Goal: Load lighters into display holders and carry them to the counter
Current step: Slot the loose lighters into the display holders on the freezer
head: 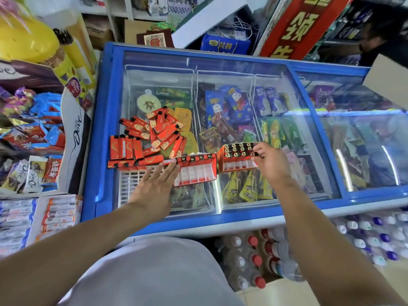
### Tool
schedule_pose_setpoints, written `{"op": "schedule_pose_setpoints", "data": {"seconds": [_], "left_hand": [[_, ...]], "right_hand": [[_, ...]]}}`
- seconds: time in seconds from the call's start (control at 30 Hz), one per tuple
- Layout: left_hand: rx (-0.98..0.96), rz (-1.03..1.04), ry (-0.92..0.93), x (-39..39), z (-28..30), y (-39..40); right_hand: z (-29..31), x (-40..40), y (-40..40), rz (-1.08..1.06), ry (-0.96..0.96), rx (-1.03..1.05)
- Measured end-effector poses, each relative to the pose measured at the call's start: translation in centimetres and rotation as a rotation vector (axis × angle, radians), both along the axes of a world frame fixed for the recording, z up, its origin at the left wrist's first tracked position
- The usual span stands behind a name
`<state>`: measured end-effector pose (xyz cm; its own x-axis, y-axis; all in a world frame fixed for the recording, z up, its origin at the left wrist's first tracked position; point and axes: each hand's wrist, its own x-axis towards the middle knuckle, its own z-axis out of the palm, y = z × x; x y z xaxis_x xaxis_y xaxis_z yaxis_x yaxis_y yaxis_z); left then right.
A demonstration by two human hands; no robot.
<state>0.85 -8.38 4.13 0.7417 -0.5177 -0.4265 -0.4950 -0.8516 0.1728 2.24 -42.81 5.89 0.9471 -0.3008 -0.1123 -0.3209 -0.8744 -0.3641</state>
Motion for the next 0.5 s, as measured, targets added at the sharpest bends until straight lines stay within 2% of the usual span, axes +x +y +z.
{"op": "schedule_pose_setpoints", "data": {"seconds": [0.17,0.27,0.4,0.5], "left_hand": [[-0.084,0.024,0.028,0.0,-0.7,0.4],[-0.246,0.049,0.041,-0.1,-1.4,1.5],[-0.303,0.087,0.014,-0.7,-2.7,4.3],[-0.245,0.125,0.022,-1.6,-4.5,7.1]], "right_hand": [[1.8,0.1,1.5,-0.091,-0.14,-0.035],[3.4,1.6,5.7,0.015,-0.267,-0.013],[2.7,5.5,12.5,0.3,-0.073,0.076],[0.9,8.6,16.1,0.378,0.178,0.121]]}}
